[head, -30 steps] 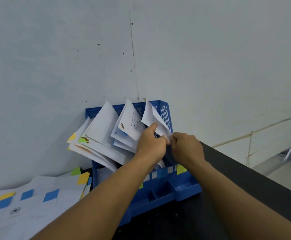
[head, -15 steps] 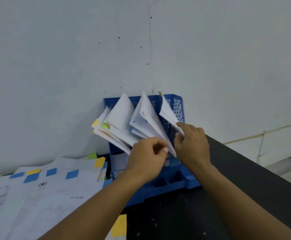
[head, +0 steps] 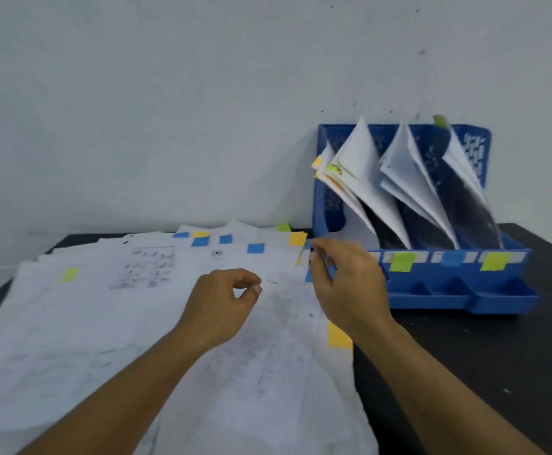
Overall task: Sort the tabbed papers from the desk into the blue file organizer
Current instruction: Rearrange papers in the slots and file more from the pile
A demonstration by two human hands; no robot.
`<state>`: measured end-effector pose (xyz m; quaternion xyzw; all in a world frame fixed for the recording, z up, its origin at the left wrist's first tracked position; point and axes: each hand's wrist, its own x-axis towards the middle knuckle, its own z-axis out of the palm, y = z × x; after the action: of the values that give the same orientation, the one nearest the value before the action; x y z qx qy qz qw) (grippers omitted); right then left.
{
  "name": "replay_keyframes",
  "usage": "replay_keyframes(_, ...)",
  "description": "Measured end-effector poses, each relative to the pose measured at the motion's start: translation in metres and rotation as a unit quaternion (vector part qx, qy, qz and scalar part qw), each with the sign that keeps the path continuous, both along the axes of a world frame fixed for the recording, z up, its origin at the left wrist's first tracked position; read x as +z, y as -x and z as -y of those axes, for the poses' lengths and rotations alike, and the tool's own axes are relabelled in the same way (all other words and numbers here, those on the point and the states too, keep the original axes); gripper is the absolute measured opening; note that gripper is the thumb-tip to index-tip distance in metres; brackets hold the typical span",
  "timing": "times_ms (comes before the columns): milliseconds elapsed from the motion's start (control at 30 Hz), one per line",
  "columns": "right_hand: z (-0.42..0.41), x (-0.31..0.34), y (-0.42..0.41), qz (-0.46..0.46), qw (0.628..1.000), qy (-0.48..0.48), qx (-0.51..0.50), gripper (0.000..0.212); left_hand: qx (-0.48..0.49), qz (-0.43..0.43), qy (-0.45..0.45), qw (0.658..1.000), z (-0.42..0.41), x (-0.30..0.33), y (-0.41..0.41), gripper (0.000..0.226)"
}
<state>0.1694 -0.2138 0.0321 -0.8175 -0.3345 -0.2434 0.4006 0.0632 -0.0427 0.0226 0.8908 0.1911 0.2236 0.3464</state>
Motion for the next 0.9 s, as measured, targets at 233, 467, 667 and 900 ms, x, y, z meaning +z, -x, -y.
replay_keyframes(233,-0.057,-0.025,0.039,-0.111,0.985,0.118,0.063,0.032,0.113,-0.076,-0.02,0.991,-0.05,-0.019,0.058,0.023)
replay_keyframes(467,-0.085,-0.048,0.058,-0.129,0.956,0.257,0.065,0.038,0.108,-0.088,-0.087,0.987,-0.066,-0.043,0.084,0.061)
replay_keyframes(667,-0.081,-0.058,0.063,-0.099,0.953,0.279,0.065,0.04,0.068,-0.17,-0.146,0.972,-0.064,-0.048,0.076,0.079)
replay_keyframes(900,-0.071,-0.054,0.069,-0.096,0.95,0.278,0.1,0.039,0.083,-0.092,-0.014,0.992,-0.055,-0.029,0.071,0.025)
